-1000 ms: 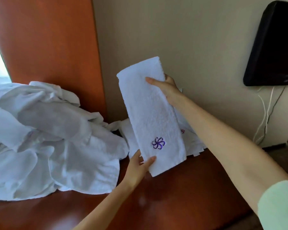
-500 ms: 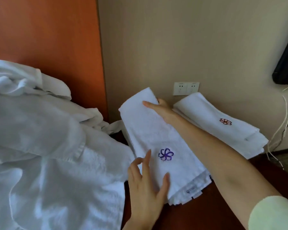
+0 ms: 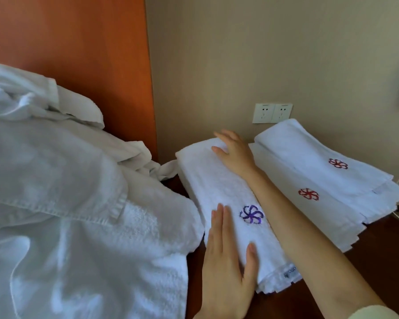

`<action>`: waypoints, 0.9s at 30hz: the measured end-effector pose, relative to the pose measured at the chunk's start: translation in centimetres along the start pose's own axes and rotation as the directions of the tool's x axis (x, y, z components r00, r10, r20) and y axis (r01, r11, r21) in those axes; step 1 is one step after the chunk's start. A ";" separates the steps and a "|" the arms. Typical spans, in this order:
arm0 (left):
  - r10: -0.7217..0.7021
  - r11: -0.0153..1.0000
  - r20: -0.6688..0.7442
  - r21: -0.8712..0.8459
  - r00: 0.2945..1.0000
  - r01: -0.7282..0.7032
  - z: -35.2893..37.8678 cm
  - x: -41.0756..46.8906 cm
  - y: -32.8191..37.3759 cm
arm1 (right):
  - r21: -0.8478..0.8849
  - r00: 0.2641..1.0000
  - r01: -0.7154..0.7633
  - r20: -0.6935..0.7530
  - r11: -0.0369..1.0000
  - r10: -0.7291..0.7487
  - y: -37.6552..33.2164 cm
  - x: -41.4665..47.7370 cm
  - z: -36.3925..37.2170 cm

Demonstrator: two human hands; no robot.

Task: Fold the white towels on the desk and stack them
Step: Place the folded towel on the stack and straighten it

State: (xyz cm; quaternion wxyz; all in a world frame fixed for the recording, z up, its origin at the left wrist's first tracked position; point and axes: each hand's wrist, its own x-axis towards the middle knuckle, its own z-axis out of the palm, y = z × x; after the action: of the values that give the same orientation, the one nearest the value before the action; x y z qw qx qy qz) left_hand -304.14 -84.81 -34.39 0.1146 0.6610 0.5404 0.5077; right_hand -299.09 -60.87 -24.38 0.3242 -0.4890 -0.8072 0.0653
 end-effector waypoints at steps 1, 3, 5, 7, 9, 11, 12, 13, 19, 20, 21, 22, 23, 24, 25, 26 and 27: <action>-0.010 1.000 0.002 0.005 1.000 0.010 0.1 0.0 -0.1 | 0.076 0.992 -0.022 0.124 0.997 0.013 -0.3 -0.1 0.3; -0.019 1.000 0.007 0.012 1.000 0.019 0.3 0.1 -0.3 | 0.091 0.919 -0.117 0.388 0.989 0.073 -0.3 -0.2 0.9; -0.028 1.000 0.015 0.009 0.999 0.028 0.3 0.2 -0.4 | -0.006 0.876 -0.128 0.469 0.992 0.116 -0.2 -0.2 1.2; -0.051 0.999 0.027 0.001 0.998 0.051 0.3 0.2 -0.4 | -0.064 0.880 -0.112 0.457 0.992 0.129 -0.2 -0.1 1.3; -0.059 0.998 0.041 0.001 0.997 0.059 0.1 0.2 -0.3 | -0.104 0.889 -0.093 0.440 0.990 0.129 -0.6 -0.4 1.4; -0.057 0.998 0.063 0.005 0.996 0.057 -0.1 0.2 -0.2 | -0.128 0.893 -0.083 0.431 0.988 0.130 -1.1 -0.9 1.2; -0.057 0.998 0.077 0.014 0.995 0.056 -0.2 0.3 -0.2 | -0.137 0.892 -0.082 0.432 0.987 0.135 -1.4 -1.4 1.0; -0.059 0.998 0.086 0.025 0.995 0.057 -0.2 0.2 -0.1 | -0.153 0.890 -0.080 0.434 0.985 0.139 -1.6 -1.9 0.7; -0.074 0.996 0.102 0.048 0.992 0.070 -0.6 0.1 0.2 | -0.135 0.904 -0.037 0.418 0.990 0.091 -1.4 -10.1 -2.7; -0.075 0.996 0.102 0.049 0.992 0.070 -0.7 0.1 0.3 | -0.130 0.914 -0.022 0.400 0.991 0.073 -1.2 -12.1 -3.4; -0.075 0.996 0.102 0.052 0.992 0.070 -0.8 0.1 0.3 | -0.136 0.924 -0.003 0.377 0.991 0.055 -1.0 -14.0 -4.0; -0.075 0.996 0.105 0.057 0.992 0.070 -0.9 0.0 0.4 | -0.148 0.936 0.010 0.350 0.989 0.042 -0.9 -15.6 -4.5; -0.079 0.995 0.109 0.062 0.991 0.072 -1.1 -0.1 0.5 | -0.164 0.947 0.017 0.319 0.986 0.037 -1.0 -17.1 -4.8; -0.087 0.995 0.111 0.067 0.990 0.080 -1.2 -0.3 0.7 | -0.189 0.959 0.018 0.282 0.982 0.036 -1.1 -18.1 -5.0; -0.103 0.993 0.111 0.069 0.989 0.095 -1.4 -0.6 0.9 | -0.222 0.969 0.017 0.243 0.975 0.038 -1.3 -19.0 -5.0; -0.122 0.991 0.114 0.074 0.986 0.114 -1.6 -1.0 1.0 | -0.254 0.977 0.014 0.210 0.967 0.041 -1.6 -19.5 -5.0; -0.137 0.988 0.123 0.084 0.983 0.128 -1.8 -1.5 1.2 | -0.275 0.980 0.011 0.192 0.961 0.043 -1.8 -19.8 -5.0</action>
State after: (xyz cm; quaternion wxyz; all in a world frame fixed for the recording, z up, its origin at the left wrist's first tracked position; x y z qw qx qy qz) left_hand -304.67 -87.25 -33.52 0.1575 0.6588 0.5937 0.4344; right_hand -291.29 -79.30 -28.82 0.1717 -0.5268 -0.8324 0.0033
